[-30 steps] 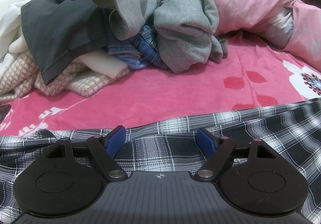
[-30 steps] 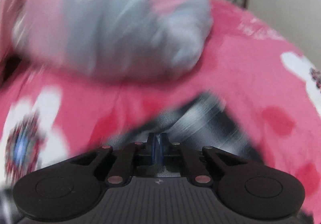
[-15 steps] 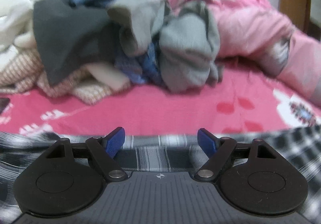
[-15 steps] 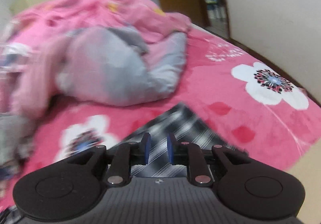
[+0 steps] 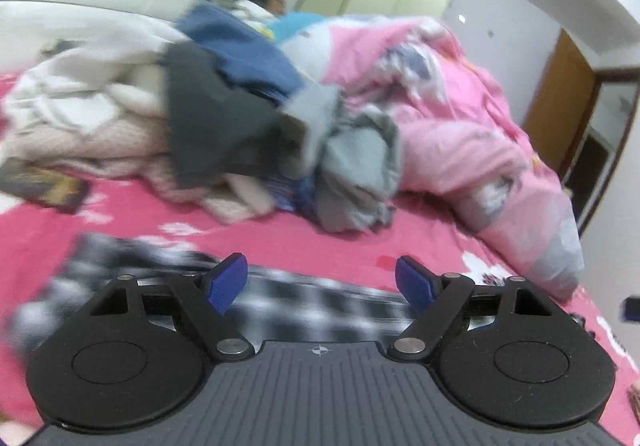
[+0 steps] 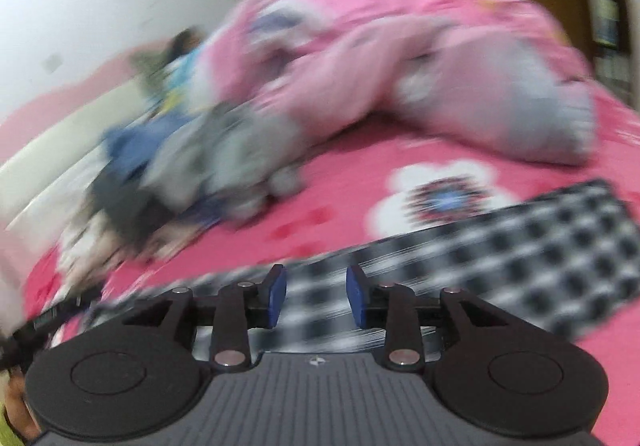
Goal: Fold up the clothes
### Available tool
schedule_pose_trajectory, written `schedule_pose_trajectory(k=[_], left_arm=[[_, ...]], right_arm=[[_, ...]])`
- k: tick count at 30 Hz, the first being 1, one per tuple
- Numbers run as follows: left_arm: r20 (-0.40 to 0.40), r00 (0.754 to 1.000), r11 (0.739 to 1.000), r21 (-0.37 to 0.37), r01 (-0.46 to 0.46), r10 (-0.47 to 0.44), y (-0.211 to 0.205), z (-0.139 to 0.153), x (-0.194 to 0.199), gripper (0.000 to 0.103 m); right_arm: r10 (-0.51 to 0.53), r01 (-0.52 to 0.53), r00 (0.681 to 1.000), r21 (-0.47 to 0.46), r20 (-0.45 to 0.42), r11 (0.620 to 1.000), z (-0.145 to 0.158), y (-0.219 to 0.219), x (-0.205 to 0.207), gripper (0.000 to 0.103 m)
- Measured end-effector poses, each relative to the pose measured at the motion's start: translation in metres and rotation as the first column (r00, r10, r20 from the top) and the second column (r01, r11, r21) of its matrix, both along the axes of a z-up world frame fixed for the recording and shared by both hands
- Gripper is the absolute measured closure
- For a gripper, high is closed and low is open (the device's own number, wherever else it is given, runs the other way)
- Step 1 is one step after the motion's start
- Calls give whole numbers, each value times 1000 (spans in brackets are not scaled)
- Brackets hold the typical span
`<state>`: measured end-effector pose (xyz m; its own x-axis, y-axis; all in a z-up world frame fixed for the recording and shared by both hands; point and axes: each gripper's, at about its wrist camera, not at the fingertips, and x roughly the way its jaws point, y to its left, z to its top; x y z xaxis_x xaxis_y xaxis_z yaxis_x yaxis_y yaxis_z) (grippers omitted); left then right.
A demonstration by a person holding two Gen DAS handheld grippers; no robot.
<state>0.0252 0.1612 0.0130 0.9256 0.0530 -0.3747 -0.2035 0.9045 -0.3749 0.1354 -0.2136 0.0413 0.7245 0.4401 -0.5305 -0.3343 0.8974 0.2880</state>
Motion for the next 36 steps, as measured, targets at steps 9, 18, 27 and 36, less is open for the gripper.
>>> schedule_pose_trajectory(k=[9,18,27,36], left_arm=[[-42,959,941,-189,-282,279,121,-7,-83,20],[-91,934,872,-336,-355,345,174,-34,-101,20],[-123,937,862,-366,-350,328,192,-53,-106,20],[-124,958,841,-458,-287,259,207,-69,-98,20]], right_arm=[[451,-424,881,-185,143,887,-29,217,-60,46],[746,-503,616,-602,253,620,-91,374,-124,34],[794,-442,570,-737,210,512,-138,443,-120,34],[659,-510,727,-491,193,707,-116,425,-81,74]])
